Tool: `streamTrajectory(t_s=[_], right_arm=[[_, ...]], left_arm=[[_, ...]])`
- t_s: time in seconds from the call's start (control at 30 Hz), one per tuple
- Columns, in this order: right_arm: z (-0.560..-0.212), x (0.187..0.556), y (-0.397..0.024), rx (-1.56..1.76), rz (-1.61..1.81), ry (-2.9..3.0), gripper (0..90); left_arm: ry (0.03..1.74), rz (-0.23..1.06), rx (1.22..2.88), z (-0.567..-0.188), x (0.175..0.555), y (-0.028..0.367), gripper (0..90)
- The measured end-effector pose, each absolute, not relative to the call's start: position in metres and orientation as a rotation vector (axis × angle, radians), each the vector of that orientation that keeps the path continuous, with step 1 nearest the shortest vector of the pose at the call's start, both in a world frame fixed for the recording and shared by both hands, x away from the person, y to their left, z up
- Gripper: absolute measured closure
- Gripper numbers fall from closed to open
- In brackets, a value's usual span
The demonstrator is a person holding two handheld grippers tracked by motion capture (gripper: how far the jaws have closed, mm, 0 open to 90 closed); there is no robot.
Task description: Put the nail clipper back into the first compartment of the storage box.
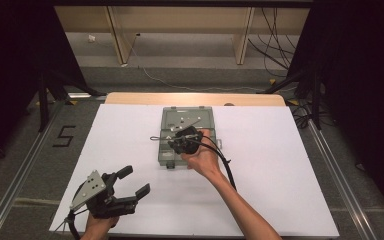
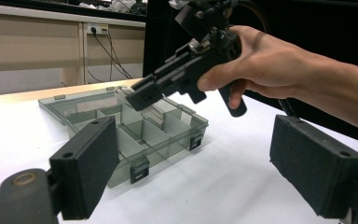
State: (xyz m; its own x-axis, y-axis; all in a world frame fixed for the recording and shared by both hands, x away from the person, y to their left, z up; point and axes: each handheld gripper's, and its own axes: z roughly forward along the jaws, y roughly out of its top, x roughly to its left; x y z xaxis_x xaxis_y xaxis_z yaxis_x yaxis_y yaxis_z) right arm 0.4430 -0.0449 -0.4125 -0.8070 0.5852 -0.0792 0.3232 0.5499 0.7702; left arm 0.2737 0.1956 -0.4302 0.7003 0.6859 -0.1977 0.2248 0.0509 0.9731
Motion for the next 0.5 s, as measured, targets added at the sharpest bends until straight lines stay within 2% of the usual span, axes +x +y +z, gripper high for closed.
streamTrajectory(t_s=[0.5], right_arm=[[-0.415,0.471,-0.031,0.809,1.115,2.441,77.0]], left_arm=[[0.787,0.416,1.523,-0.429,0.273,0.196,15.1]])
